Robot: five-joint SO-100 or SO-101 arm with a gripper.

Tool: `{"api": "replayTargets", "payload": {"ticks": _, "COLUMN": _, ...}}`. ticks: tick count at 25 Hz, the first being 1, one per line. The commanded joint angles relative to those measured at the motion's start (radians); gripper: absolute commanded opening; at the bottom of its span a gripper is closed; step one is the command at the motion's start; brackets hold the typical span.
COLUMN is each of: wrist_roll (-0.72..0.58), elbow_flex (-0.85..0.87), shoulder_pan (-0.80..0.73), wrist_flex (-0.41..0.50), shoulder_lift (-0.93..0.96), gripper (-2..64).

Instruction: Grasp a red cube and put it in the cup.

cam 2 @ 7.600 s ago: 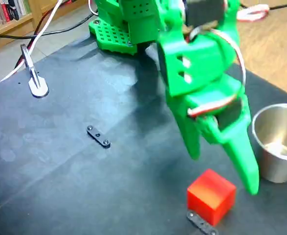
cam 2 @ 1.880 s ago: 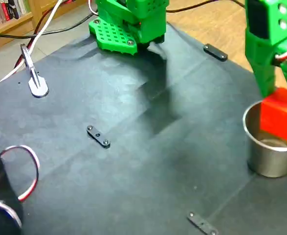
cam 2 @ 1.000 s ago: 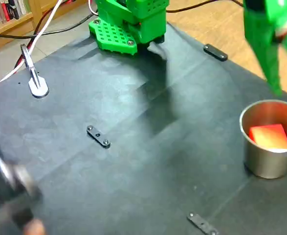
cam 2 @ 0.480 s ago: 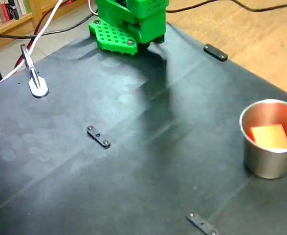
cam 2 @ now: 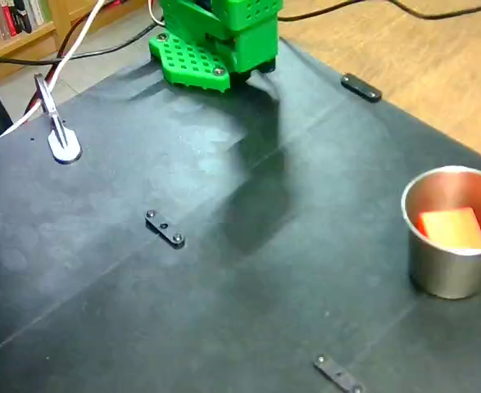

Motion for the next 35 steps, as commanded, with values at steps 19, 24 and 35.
{"api": "replayTargets", "payload": {"ticks": 19, "wrist_roll": -0.015, "elbow_flex": 0.281, "shoulder_pan": 0.005, "wrist_flex": 0.012, "shoulder_lift": 0.258, "gripper": 34.5}}
{"api": "replayTargets", "payload": {"ticks": 24, "wrist_roll": -0.014, "elbow_flex": 0.281, "shoulder_pan": 0.000, "wrist_flex": 0.014, "shoulder_lift": 0.258, "gripper": 34.0}}
{"api": "replayTargets", "payload": {"ticks": 35, "wrist_roll": -0.014, "elbow_flex": 0.281, "shoulder_pan": -0.008, "wrist_flex": 0.014, "shoulder_lift": 0.258, "gripper": 34.6}}
